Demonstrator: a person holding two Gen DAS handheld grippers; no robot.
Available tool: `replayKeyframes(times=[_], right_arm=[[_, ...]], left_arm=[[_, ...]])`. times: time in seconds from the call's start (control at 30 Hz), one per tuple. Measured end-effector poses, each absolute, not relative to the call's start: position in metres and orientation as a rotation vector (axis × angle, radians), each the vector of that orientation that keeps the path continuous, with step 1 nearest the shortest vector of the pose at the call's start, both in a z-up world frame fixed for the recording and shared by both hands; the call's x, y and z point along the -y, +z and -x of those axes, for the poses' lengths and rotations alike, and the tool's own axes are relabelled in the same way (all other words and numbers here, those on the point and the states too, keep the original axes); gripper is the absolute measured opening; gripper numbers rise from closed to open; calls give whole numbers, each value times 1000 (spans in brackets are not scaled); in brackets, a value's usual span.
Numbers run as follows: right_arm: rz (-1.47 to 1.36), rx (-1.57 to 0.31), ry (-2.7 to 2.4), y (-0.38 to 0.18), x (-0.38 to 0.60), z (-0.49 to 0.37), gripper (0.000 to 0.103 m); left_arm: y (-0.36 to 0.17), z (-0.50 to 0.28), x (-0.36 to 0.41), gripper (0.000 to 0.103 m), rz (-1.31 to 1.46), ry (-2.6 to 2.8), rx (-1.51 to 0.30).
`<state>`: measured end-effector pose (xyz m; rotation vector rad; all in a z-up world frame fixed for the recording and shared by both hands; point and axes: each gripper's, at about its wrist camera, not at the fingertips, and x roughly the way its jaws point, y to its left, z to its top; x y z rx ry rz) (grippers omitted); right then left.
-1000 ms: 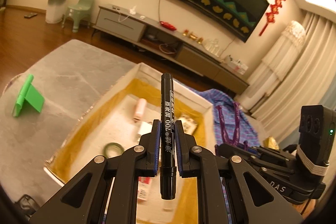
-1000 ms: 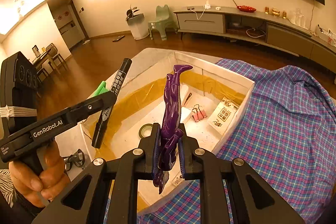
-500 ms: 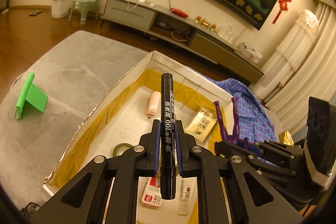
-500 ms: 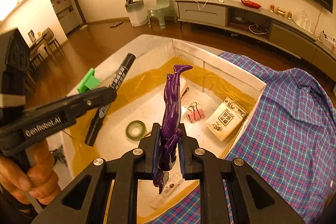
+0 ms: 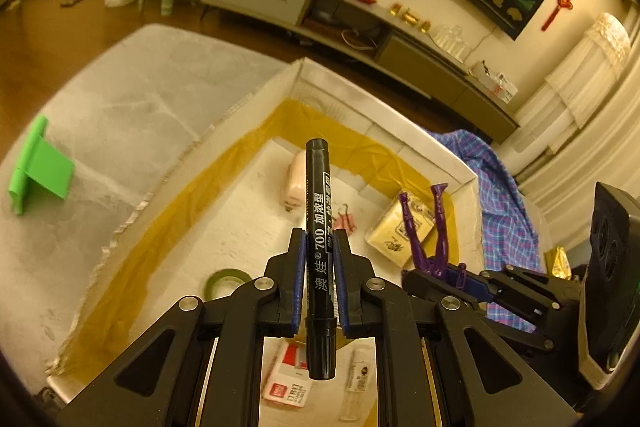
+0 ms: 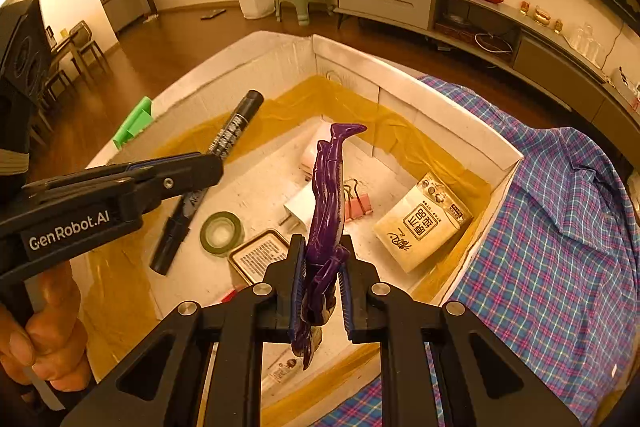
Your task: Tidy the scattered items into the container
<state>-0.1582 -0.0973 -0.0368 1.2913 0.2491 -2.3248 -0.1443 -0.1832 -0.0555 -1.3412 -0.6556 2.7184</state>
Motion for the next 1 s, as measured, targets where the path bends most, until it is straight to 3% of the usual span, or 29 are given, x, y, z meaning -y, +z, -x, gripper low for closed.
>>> replayKeyframes(times=[0.03, 0.07, 0.13, 0.4, 0.77, 1.0], right_arm=[[-1299, -247, -2322, -38, 96, 159, 22], [-1301, -245, -2325, -38, 95, 159, 24], [-1297, -238, -2329, -38, 93, 157, 30], [-1283, -195, -2320, -33, 89, 145, 35], [-1289, -226, -2292, -30, 90, 127, 46], [-1218, -400, -2276, -14, 97, 94, 58]], left_arm=[[-55, 143, 185, 26, 1339, 2724, 667], [-55, 142, 185, 28, 1335, 2724, 675], [-55, 140, 185, 28, 1334, 2718, 680], [-48, 133, 194, 29, 1310, 2714, 717], [-37, 116, 182, 30, 1297, 2814, 457], [-19, 85, 177, 38, 1168, 2925, 293]])
